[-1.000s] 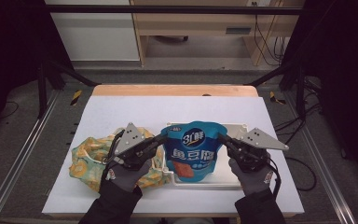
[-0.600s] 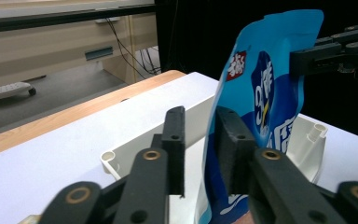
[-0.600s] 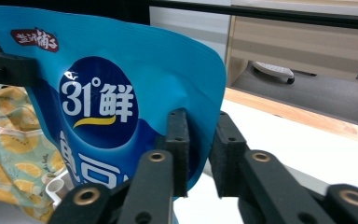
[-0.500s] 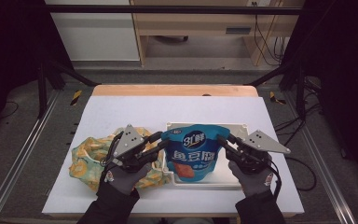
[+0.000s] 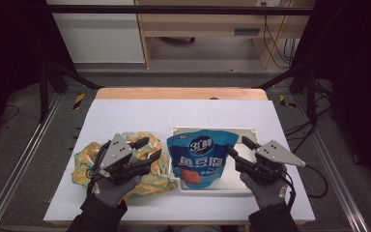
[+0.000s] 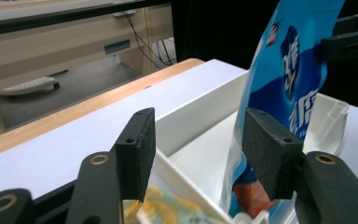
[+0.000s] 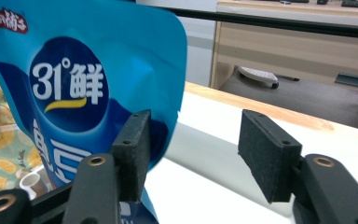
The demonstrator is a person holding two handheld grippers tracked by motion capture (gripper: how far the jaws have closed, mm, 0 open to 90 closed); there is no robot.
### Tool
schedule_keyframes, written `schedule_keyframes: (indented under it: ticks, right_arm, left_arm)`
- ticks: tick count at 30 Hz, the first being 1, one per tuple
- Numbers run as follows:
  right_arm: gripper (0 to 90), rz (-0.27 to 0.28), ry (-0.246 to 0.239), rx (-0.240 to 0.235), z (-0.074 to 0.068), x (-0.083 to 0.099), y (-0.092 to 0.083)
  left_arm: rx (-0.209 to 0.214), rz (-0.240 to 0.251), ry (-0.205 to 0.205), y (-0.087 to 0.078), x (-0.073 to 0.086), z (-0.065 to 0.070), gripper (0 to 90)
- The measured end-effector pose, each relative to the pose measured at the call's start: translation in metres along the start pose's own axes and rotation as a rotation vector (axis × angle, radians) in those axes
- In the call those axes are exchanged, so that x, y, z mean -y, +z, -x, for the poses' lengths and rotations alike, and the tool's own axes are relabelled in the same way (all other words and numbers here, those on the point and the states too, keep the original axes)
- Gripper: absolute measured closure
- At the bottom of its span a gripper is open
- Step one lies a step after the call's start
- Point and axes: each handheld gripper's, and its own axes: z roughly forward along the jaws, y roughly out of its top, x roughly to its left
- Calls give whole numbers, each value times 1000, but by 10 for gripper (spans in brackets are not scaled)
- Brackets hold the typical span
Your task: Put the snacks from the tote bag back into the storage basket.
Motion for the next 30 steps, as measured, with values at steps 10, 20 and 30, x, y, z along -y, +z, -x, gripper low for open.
schedule_keyframes:
  ticks: [10, 20, 30]
  right_arm:
    - [390, -6, 23, -12, 5, 11, -6]
    - [384, -26, 36, 15, 11, 19, -11]
    - [383, -59, 43, 60, 23, 31, -13]
  left_arm:
    - [-47, -46, -19, -19, 26, -20, 414]
    - [-91, -67, -65, -37, 47, -37, 405]
    - [-135, -67, -94, -60, 67, -51, 396]
